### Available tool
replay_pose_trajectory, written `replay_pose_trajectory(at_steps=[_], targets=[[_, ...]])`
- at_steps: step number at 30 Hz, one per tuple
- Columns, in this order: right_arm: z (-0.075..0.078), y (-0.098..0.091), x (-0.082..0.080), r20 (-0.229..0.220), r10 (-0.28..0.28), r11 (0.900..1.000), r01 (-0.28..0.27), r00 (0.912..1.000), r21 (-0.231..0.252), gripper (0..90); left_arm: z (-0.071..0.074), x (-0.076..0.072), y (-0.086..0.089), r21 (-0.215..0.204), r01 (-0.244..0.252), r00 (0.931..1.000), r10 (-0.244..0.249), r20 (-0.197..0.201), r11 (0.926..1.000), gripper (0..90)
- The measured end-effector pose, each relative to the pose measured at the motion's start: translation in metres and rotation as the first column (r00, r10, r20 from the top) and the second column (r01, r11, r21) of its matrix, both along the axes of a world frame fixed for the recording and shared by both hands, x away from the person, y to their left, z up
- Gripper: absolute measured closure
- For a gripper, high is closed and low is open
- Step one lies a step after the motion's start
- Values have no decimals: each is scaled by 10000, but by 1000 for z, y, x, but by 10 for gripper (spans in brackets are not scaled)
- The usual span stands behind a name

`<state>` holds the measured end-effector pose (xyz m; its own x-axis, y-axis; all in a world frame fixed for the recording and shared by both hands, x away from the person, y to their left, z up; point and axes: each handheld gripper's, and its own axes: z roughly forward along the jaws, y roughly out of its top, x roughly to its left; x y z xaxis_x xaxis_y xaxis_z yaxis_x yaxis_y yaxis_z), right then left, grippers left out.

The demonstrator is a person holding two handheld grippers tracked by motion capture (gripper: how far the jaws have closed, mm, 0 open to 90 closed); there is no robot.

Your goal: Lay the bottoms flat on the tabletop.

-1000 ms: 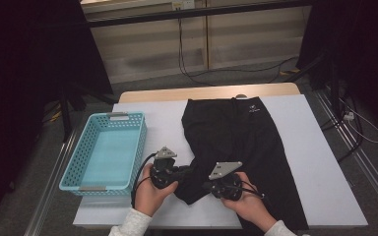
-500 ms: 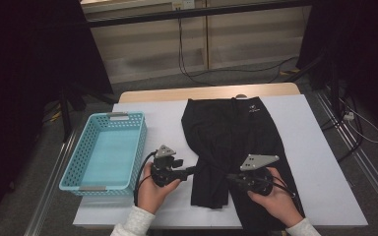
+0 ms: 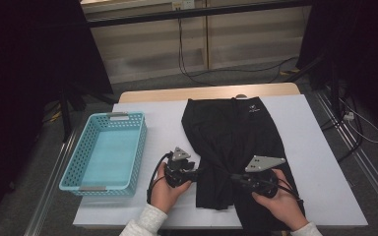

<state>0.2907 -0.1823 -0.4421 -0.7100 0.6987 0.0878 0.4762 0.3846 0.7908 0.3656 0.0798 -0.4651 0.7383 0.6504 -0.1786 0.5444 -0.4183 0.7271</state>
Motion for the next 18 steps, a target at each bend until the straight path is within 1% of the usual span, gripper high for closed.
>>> replay_pose_trajectory(at_steps=[1,2,3,4,5,6,7,8,9,10,11,15,17,18], targets=[[0,0,0,24,-12,10000,12,10000,-4,900,0,-1,-3,67,6,10000,-6,33,10000,637],[0,-1,-1,26,-1,10000,1,10000,-2,900,1,-2,-5,310,6,9998,-11,180,9995,681],[0,0,-1,-2,-17,10000,17,10000,-5,900,1,-2,-6,354,-3,9999,-2,146,9994,721],[0,0,-2,-15,-31,10000,31,10000,-20,899,1,-2,-7,262,51,10000,-51,6,9996,768],[0,0,-2,-15,-31,10000,31,10000,-20,899,0,-2,-8,172,104,9999,-103,-64,9998,768],[-1,0,-2,-4,-17,10000,17,10000,-32,900,0,-2,-8,181,64,10000,-63,-49,9998,780],[-1,0,-3,-2,-15,10000,15,10000,-42,899,0,-2,-9,142,58,9999,-57,-97,9999,803],[-1,0,-3,-14,-16,10000,16,10000,-54,899,0,-2,-9,4,32,9996,-32,-263,10000,839],[-2,1,-3,-41,-13,10000,13,10000,-68,900,-1,-2,-9,-65,-10,9994,8,-339,10000,866],[-3,1,-3,-36,-31,10000,31,10000,-86,899,-1,-3,-9,-77,-11,9994,8,-343,10000,884],[-3,2,-2,-24,-31,10000,31,10000,-91,899,0,-3,-10,-25,13,9995,-14,-314,10000,886],[-4,4,-2,-6,10,9999,-10,10000,-100,898,4,-5,-8,51,1,9983,2,-583,10000,892],[-4,4,-2,3,12,10000,-12,10000,-96,896,9,-6,-3,-74,2,9972,-7,-752,10000,894],[-4,4,-2,15,12,9999,-12,10000,-108,896,13,-6,0,-71,-51,9975,46,-703,10000,894]])
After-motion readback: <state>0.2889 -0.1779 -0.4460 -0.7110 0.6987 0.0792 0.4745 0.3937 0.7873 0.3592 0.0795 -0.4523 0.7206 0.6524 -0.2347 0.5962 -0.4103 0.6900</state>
